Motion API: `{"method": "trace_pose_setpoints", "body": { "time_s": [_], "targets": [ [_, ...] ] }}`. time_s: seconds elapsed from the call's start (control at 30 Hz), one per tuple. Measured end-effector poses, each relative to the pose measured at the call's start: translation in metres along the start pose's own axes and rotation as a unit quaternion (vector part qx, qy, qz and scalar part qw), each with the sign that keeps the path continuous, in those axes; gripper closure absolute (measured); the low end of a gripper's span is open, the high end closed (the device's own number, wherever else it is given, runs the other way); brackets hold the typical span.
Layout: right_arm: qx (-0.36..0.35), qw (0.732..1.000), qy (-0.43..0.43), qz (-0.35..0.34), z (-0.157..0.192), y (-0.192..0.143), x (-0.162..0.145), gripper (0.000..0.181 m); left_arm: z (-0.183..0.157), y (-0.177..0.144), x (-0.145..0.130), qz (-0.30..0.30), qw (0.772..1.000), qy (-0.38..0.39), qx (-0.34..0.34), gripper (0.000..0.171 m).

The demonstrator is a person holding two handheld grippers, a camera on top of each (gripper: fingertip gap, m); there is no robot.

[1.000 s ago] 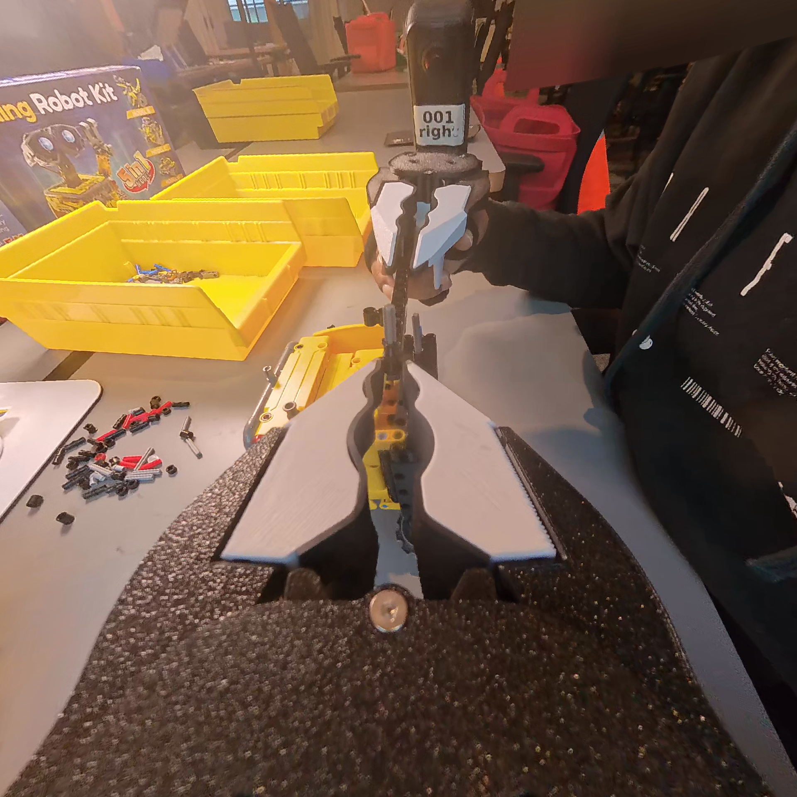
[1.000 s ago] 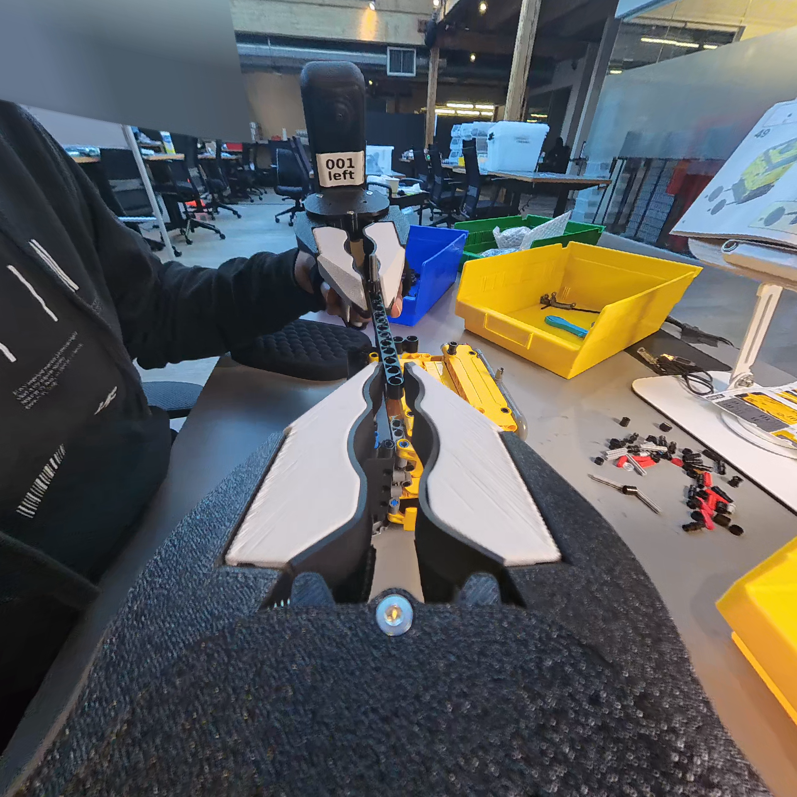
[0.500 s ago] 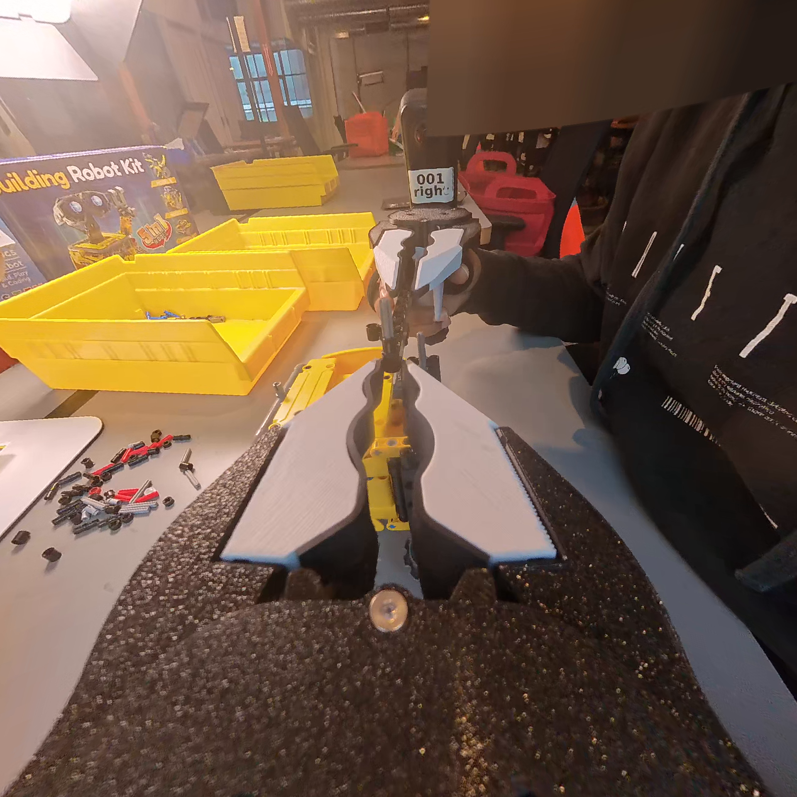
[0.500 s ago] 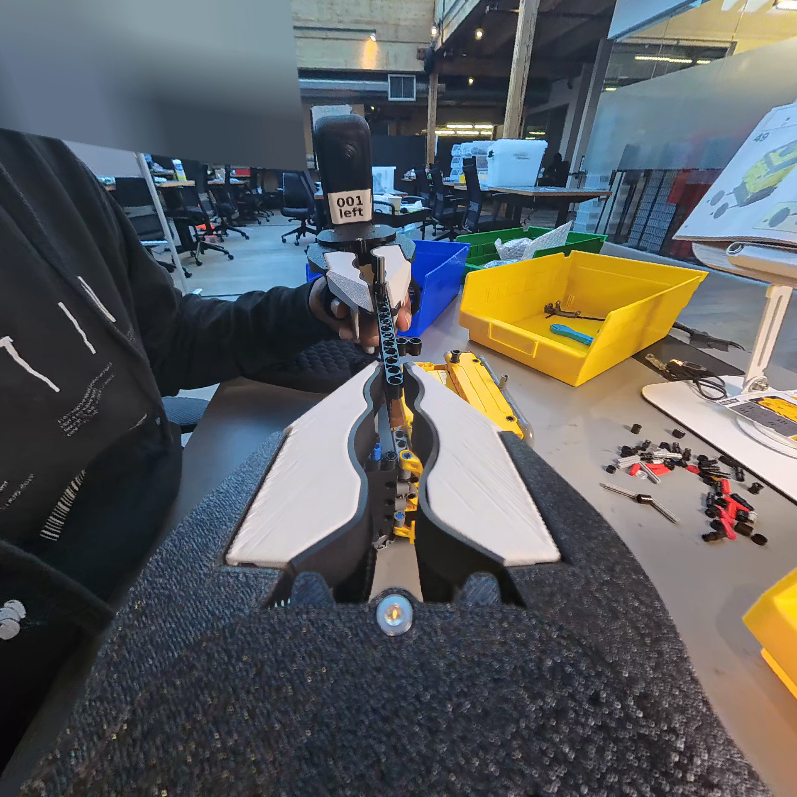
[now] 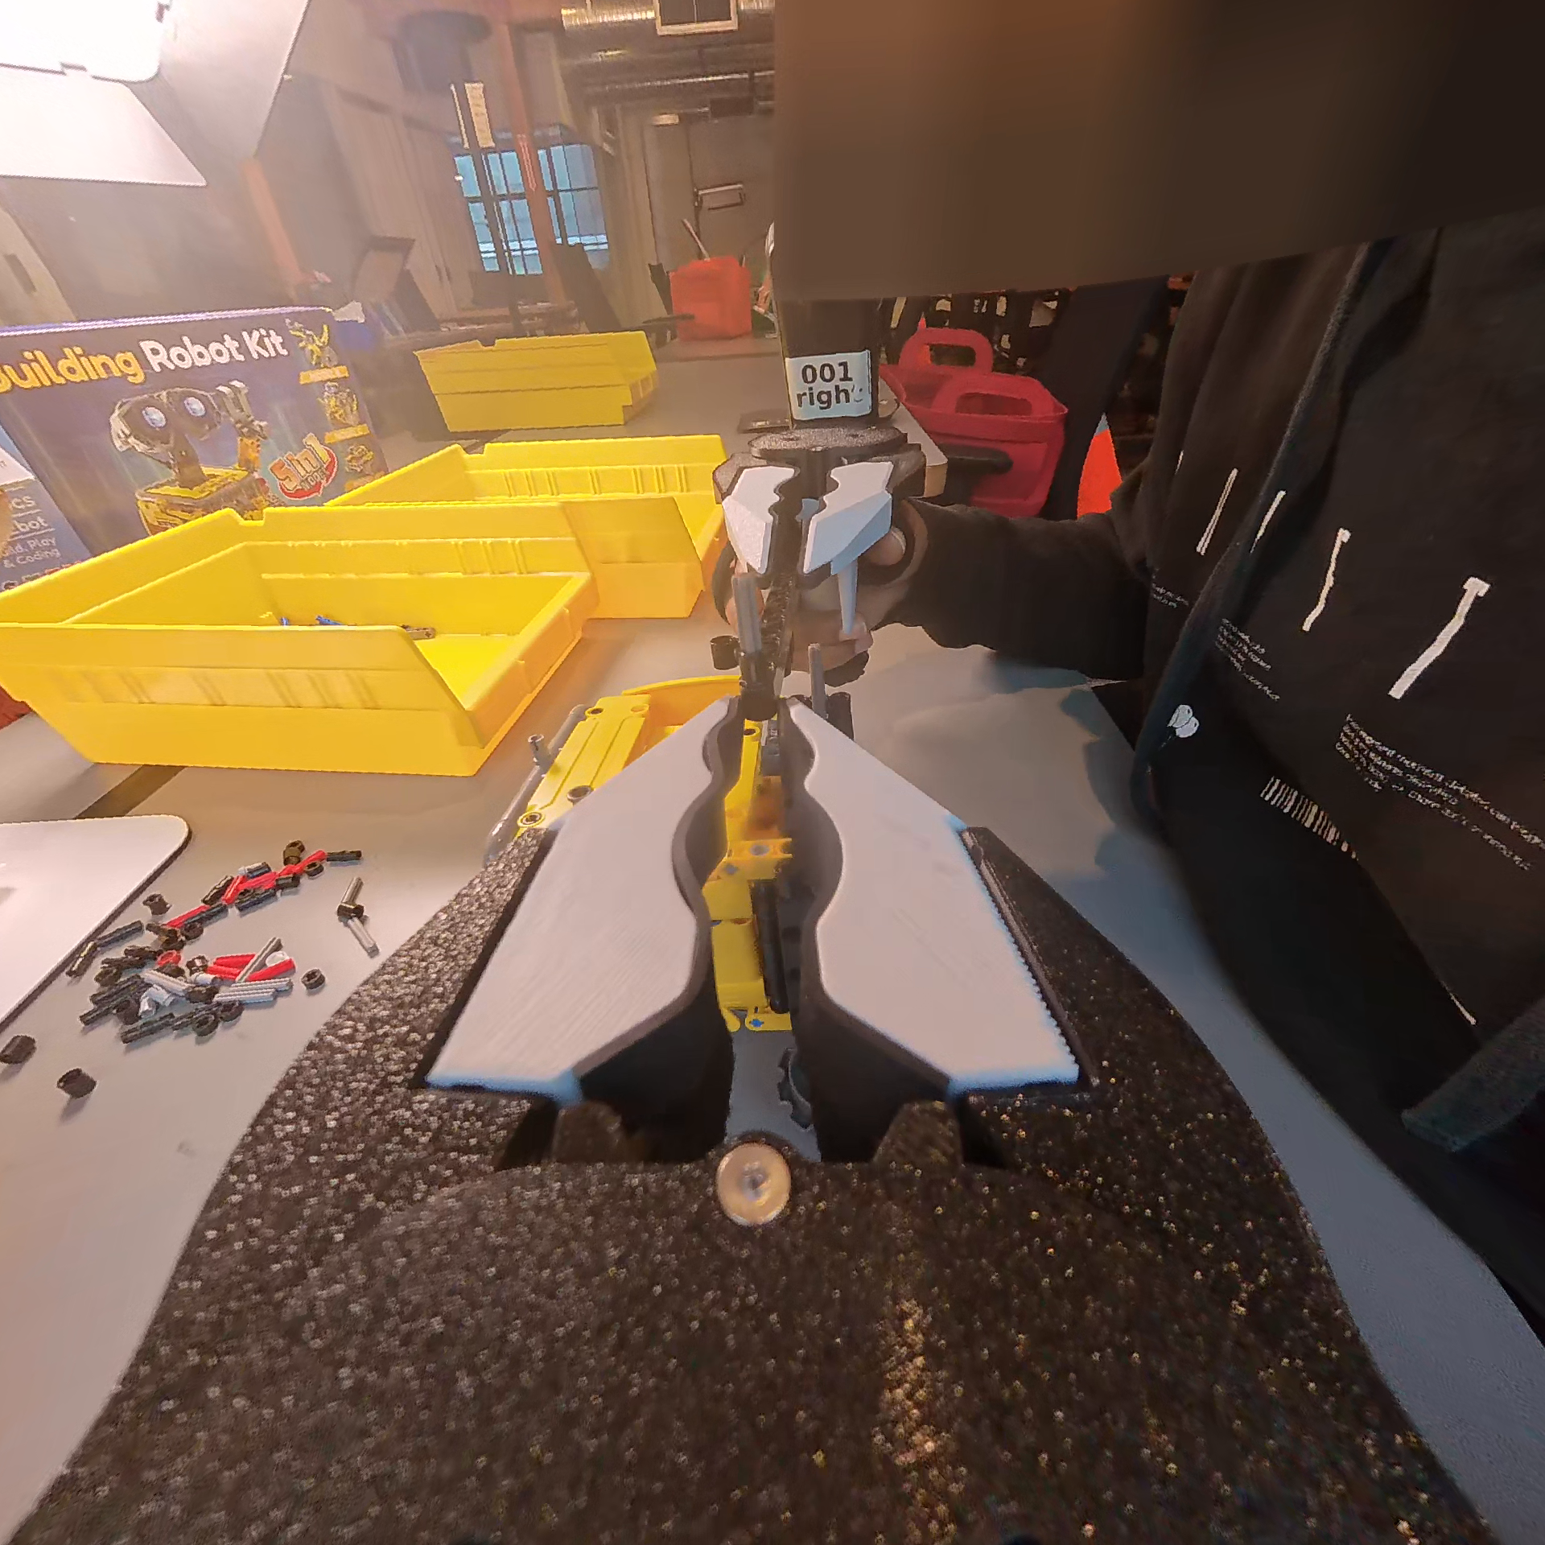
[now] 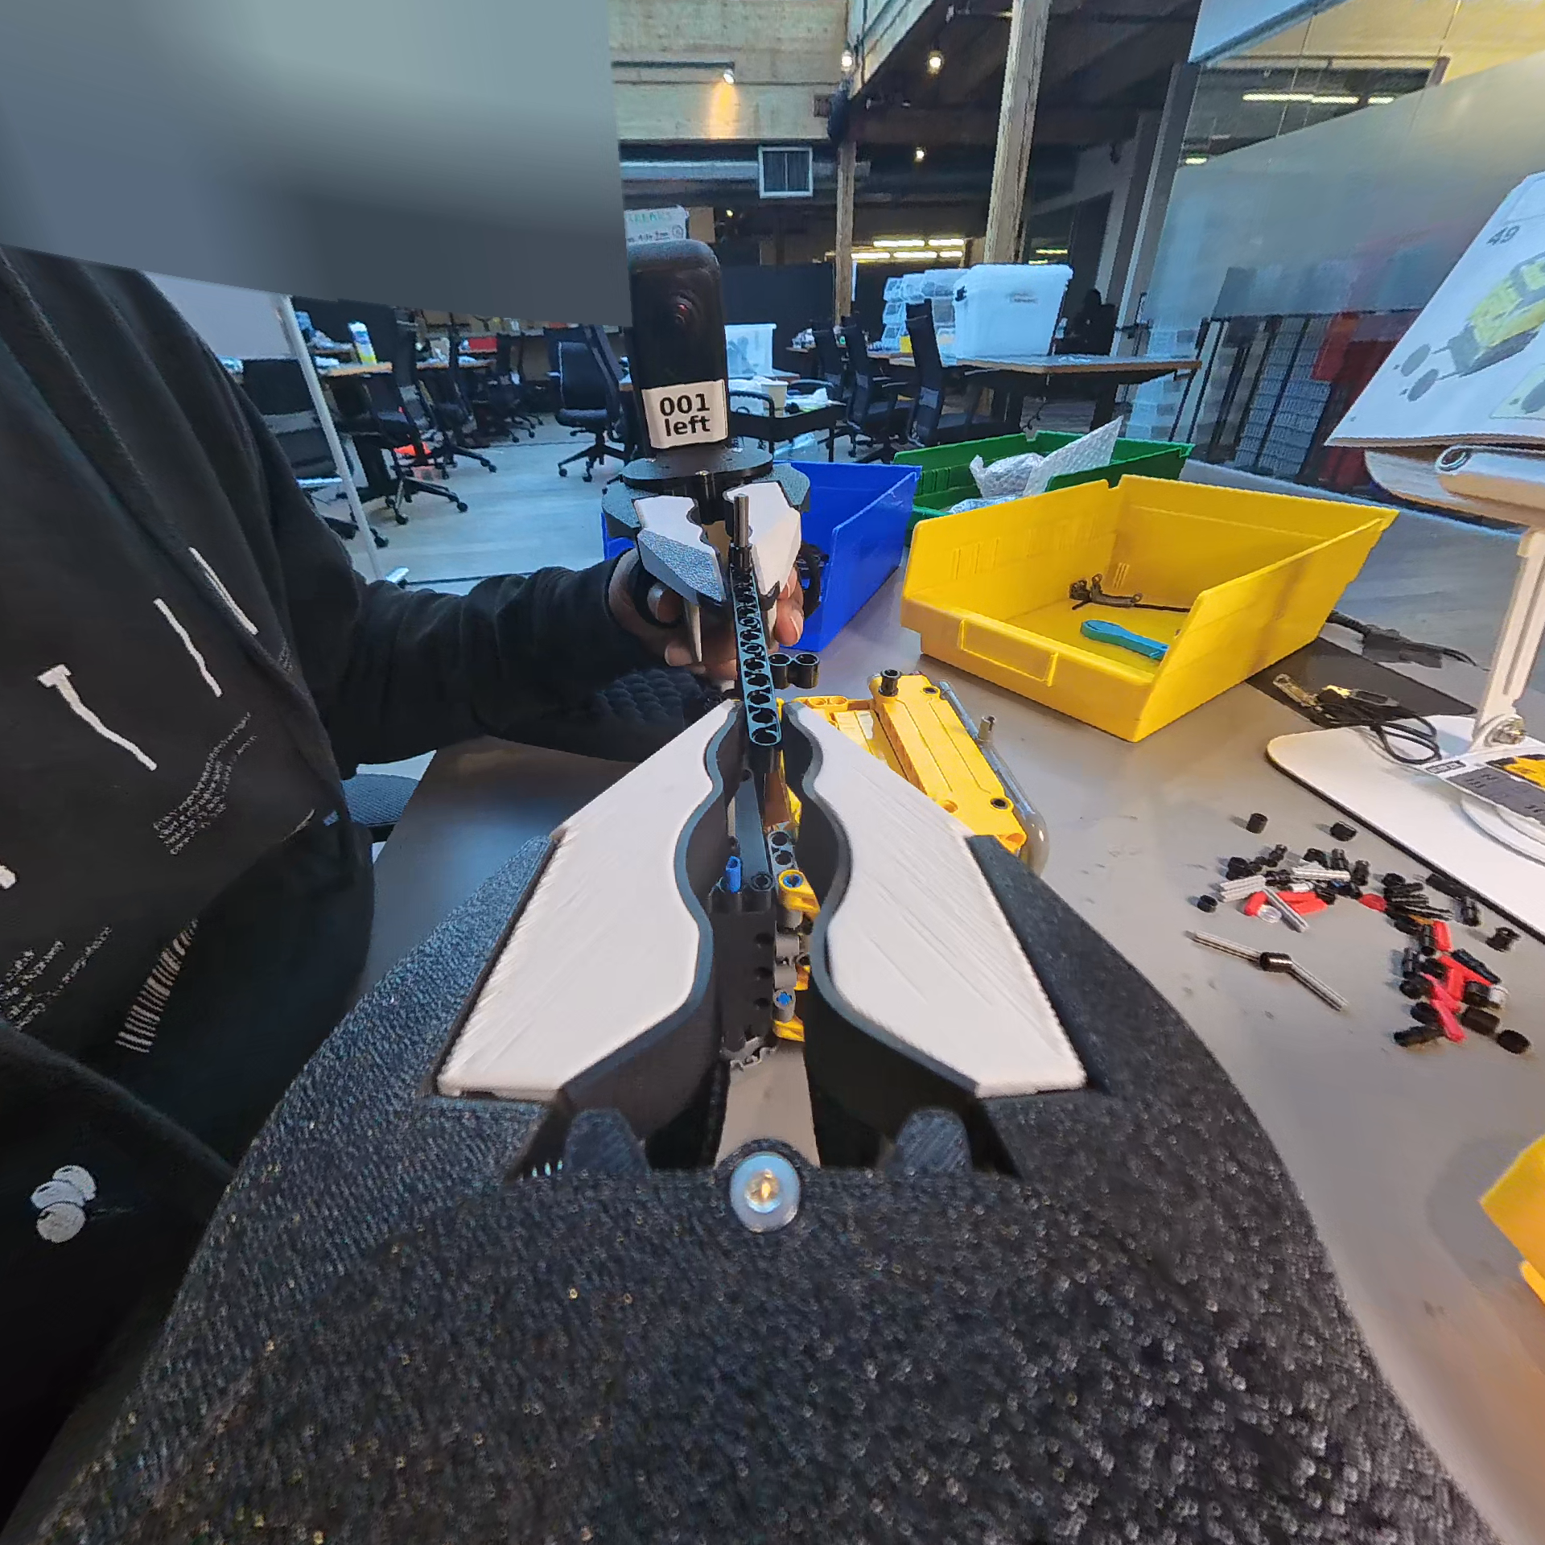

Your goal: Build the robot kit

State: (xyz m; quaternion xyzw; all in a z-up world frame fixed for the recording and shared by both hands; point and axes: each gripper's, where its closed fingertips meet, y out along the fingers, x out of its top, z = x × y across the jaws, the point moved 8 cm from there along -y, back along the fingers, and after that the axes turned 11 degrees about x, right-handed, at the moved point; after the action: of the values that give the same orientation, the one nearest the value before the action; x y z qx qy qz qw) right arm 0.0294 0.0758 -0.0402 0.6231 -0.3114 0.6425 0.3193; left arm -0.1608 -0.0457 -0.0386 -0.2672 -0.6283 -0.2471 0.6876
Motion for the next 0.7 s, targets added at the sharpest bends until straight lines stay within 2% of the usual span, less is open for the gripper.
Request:
{"method": "trace_pose_setpoints", "body": {
  "time_s": [0.23, 0.33, 0.4, 0.43, 0.53, 0.6, 0.7],
  "targets": [
    [-0.015, 1.0, -0.003, -0.015, -0.004, -0.003, 0.002, 0.172, 0.002, -0.003, 0.001, -0.003, 1.0, 0.008, 0.013, 0.166],
    [-0.066, 0.995, -0.018, -0.07, -0.02, -0.019, 0.02, 0.168, 0.007, -0.009, 0.003, -0.013, 1.0, 0.004, 0.026, 0.167],
    [-0.152, 0.982, -0.032, -0.106, -0.045, -0.039, 0.039, 0.169, 0.008, -0.012, 0.004, -0.022, 0.999, 0.0, 0.03, 0.167],
    [-0.203, 0.973, -0.045, -0.1, -0.062, -0.049, 0.048, 0.17, 0.008, -0.014, 0.005, -0.026, 0.999, 0.0, 0.03, 0.167],
    [-0.362, 0.928, -0.085, -0.025, -0.122, -0.074, 0.067, 0.174, 0.008, -0.016, 0.004, -0.03, 0.999, -0.001, 0.029, 0.167],
    [-0.42, 0.9, -0.113, 0.011, -0.161, -0.082, 0.076, 0.178, 0.008, -0.017, 0.004, -0.034, 0.999, -0.003, 0.028, 0.167],
    [-0.471, 0.873, -0.112, 0.061, -0.22, -0.087, 0.069, 0.181, 0.008, -0.018, 0.001, -0.034, 0.999, -0.004, 0.033, 0.167]
  ]
}}
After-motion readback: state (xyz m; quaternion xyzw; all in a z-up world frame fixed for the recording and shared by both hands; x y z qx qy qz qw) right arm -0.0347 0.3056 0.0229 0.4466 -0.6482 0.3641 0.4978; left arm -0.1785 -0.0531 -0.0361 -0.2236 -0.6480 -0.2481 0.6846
